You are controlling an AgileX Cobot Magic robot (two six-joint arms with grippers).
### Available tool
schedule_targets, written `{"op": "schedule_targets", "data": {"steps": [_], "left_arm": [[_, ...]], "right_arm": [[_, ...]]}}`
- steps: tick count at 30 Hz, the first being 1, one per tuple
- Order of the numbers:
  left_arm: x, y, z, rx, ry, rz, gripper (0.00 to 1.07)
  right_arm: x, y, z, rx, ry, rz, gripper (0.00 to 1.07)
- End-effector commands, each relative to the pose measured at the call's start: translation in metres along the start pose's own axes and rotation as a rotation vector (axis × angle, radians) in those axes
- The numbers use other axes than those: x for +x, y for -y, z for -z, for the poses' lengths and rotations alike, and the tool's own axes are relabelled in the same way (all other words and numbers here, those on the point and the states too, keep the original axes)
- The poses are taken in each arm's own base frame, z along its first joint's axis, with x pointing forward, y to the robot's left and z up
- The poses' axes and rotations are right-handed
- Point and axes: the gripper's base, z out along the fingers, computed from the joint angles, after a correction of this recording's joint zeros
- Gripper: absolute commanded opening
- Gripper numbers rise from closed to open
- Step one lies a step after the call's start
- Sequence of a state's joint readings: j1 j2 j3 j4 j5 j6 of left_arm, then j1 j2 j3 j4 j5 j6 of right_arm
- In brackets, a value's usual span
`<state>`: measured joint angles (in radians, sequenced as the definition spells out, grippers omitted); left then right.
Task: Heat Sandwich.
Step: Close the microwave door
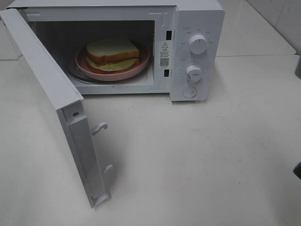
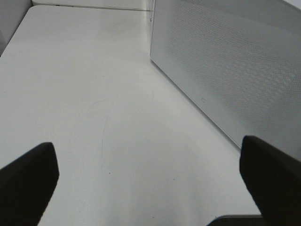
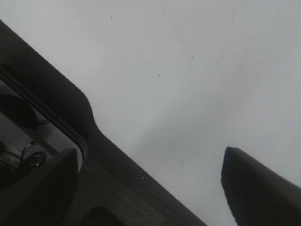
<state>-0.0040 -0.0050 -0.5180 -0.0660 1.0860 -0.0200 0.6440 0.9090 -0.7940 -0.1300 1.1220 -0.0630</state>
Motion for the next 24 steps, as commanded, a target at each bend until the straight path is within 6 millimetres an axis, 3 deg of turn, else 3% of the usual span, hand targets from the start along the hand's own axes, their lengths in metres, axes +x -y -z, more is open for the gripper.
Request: {"op": "schedule_targets", "data": {"steps": [1, 2, 11, 24], "left_arm": [[0.0, 0.0, 0.002, -0.001, 0.027, 0.002, 0.98], [0.0, 0.0, 0.002, -0.001, 0.027, 0.002, 0.98], [0.0, 0.0, 0.002, -0.001, 0.027, 0.002, 0.98], [0.0, 0.0, 0.002, -0.001, 0.027, 0.002, 0.98]], "right_arm": [[0.021, -0.002, 0.004, 0.001, 0.01, -0.025, 0.78], [0.034, -0.002, 0.005, 0.008, 0.015, -0.029, 0.77], [0.079, -0.001, 0.002, 0.047, 0.028, -0.175, 0.76], [0.111, -0.002, 0.012, 0.142, 0.248, -0.402, 0.76]]}}
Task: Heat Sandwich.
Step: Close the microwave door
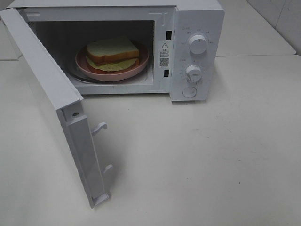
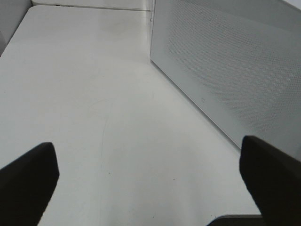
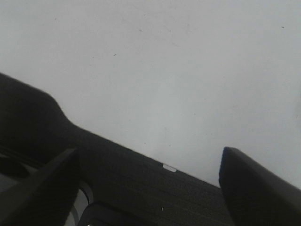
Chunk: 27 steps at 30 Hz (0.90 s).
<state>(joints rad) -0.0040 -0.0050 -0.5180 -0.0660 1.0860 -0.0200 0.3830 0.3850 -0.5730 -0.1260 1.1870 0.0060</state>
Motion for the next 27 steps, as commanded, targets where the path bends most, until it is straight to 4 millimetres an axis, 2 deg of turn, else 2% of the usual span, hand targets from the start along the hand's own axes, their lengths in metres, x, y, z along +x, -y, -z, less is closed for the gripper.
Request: {"op": "schedule_targets", "data": {"steps": [1, 10, 27], "left_arm": [[0.0, 0.0, 0.002, -0.001, 0.027, 0.002, 0.98], [0.0, 0.0, 0.002, -0.001, 0.027, 0.002, 0.98], [0.0, 0.0, 0.002, -0.001, 0.027, 0.002, 0.98]], "right_arm": [[0.008, 0.002, 0.002, 0.034, 0.092, -0.11, 0.76], [0.022, 0.003, 0.016, 0.124, 0.269, -0.3, 0.76], [0.039, -0.003, 0.023, 0.207, 0.477, -0.379, 0.76]]}}
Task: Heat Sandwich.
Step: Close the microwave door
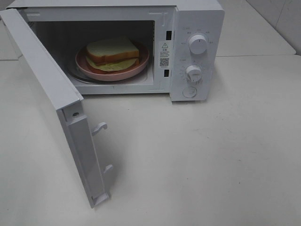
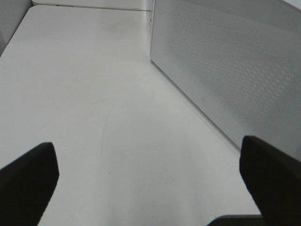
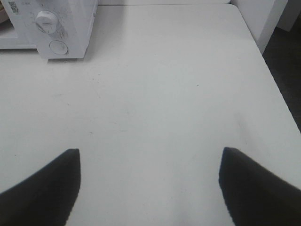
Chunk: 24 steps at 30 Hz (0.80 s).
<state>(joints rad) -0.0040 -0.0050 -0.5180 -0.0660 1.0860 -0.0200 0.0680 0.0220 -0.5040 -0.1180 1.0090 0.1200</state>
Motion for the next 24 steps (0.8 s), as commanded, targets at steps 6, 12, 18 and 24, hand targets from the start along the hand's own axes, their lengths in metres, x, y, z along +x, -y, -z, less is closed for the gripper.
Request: {"op": "schedule_targets", "data": {"steps": [6, 12, 18, 24], "left_arm": [[0.0003, 0.0002, 0.0014, -0.001, 0.025, 0.002, 0.98], [0.0001, 0.0002, 0.001, -0.001, 0.022, 0.002, 0.98], [-0.0003, 0.0002, 0.0003, -0.001, 0.017, 0.003, 0.98], [-0.0003, 0.0002, 0.0003, -0.001, 0.017, 0.003, 0.98]], "right_arm": [[0.0037, 0.0, 0.0063, -0.008, 0.063, -0.019, 0.76], [0.0038, -0.0004, 0.0063, -0.012, 0.062, -0.021, 0.76], [0.0038, -0.0005, 0.0063, -0.013, 0.062, -0.022, 0.76], [0.0038, -0.0005, 0.0063, -0.013, 0.062, -0.023, 0.76]]}}
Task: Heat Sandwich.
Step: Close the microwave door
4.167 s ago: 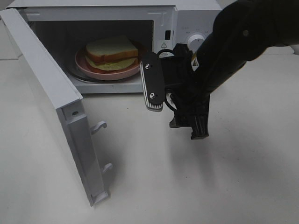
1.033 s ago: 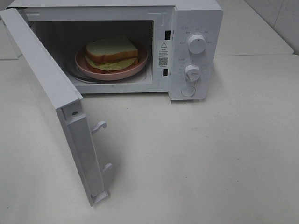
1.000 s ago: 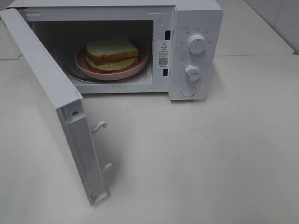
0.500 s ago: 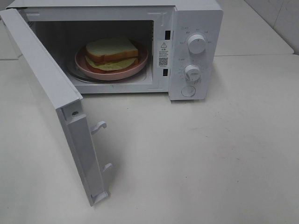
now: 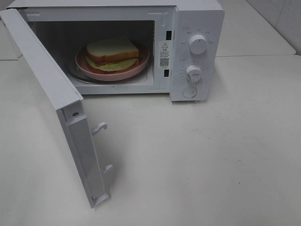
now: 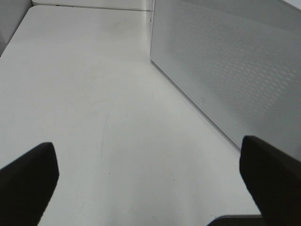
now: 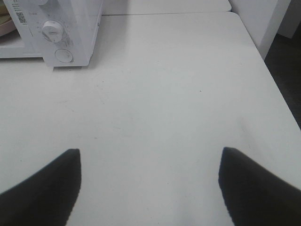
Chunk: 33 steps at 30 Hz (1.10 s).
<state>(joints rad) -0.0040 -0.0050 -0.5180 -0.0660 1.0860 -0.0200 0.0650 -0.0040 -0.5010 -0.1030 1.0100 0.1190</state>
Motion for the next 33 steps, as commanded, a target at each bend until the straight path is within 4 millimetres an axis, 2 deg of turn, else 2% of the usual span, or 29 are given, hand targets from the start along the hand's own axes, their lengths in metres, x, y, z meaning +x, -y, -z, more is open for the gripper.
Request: {"op": "schedule_targets", "data": {"steps": [1, 33], "left_arm": [[-0.0003, 0.0002, 0.0003, -0.001, 0.017, 0.003, 0.98], [-0.0004, 0.0006, 0.0002, 0.003, 0.016, 0.005, 0.98]], "right_arm": [[0.0008, 0.0002, 0.0037, -0.001, 0.042, -0.013, 0.76], [0.0008, 0.0002, 0.0037, -0.001, 0.042, -0.013, 0.76]]}}
